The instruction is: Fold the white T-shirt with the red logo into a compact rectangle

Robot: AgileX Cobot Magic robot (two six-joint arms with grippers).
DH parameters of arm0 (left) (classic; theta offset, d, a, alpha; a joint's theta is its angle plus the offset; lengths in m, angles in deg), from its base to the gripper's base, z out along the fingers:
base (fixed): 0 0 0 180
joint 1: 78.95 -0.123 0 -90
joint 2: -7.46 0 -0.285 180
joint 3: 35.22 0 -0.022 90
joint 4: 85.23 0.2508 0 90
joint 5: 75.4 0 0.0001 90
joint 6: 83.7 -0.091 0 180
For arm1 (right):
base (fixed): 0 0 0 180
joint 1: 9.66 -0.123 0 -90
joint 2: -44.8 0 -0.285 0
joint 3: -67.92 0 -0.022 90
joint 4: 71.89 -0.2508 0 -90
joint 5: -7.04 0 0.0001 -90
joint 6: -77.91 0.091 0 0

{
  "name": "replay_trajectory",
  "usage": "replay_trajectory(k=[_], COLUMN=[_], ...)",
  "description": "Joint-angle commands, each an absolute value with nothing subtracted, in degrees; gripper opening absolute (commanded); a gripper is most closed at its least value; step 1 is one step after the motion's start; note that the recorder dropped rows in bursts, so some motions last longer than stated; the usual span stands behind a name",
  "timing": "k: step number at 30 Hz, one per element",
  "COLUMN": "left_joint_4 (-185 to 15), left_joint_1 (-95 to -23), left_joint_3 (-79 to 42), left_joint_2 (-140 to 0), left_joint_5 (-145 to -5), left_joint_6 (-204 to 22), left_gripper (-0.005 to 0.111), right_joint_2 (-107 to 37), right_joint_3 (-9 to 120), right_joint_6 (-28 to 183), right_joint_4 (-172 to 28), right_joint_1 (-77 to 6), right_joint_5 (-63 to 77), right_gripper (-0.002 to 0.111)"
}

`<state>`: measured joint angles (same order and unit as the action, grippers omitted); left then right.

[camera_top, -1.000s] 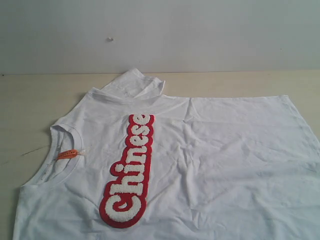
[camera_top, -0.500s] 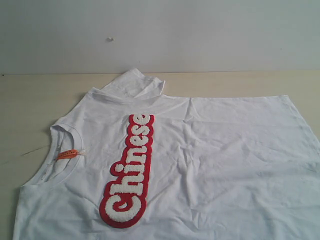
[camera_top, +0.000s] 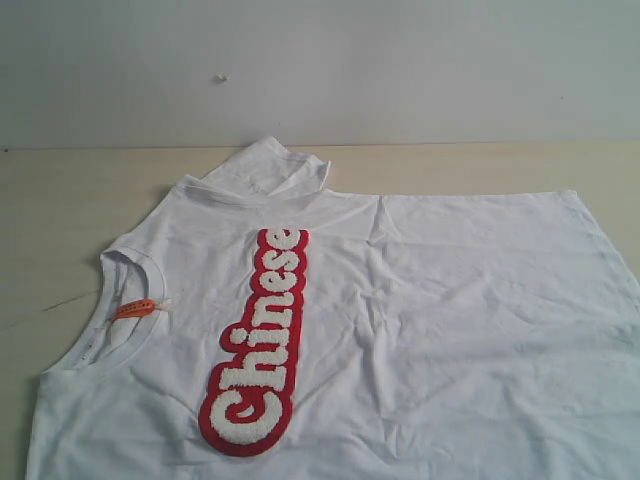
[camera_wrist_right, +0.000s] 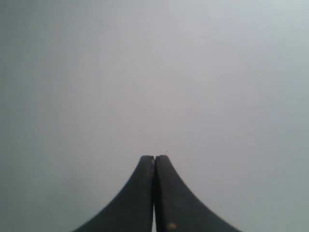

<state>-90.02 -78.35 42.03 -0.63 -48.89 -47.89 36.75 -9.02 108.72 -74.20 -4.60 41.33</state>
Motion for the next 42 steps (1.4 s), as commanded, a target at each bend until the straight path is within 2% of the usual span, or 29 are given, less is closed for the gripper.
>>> replay_trajectory(k=[1,8,19,25,33,38,42], left_joint_4=[-90.12,-75.39,-69.07,-68.97,-69.46,-69.8,-69.66], left_joint_1=[-78.37,-78.37,-78.27,-77.75,-69.86,-64.84,-61.7], left_joint_3=[41.73,20.27,-9.65,-21.74,-25.96,-25.96,-25.96], left_joint_2=[-0.32,-13.81,-53.42,-66.89,-77.27,-84.79,-89.58], left_joint_5=[-45.4,-70.52,-78.29,-85.76,-87.23,-87.56,-87.71], left_joint_6=[-47.29,-49.33,-57.97,-74.21,-89.77,-91.56,-99.72], left_gripper=[0.0,0.0,0.0,0.0,0.0,0.0,0.0], right_joint_2=[37.01,34.27,2.16,-16.58,-37.38,-47.48,-53.81], right_joint_3=[-9.3,4.56,33.06,51.96,68.81,69.92,69.92], right_joint_6=[108.76,88.41,65.48,57.1,50.29,52.43,48.26], right_joint_4=[-79.57,-87.1,-88.39,-87.82,-76.34,-79.64,-82.98], right_joint_1=[-4.67,-4.67,-4.67,-4.67,-4.67,-4.67,-4.67], right_joint_5=[41.16,20.8,1.59,-13.81,-21.78,-14.82,-16.07], right_gripper=[0.0,0.0,0.0,0.0,0.0,0.0,0.0])
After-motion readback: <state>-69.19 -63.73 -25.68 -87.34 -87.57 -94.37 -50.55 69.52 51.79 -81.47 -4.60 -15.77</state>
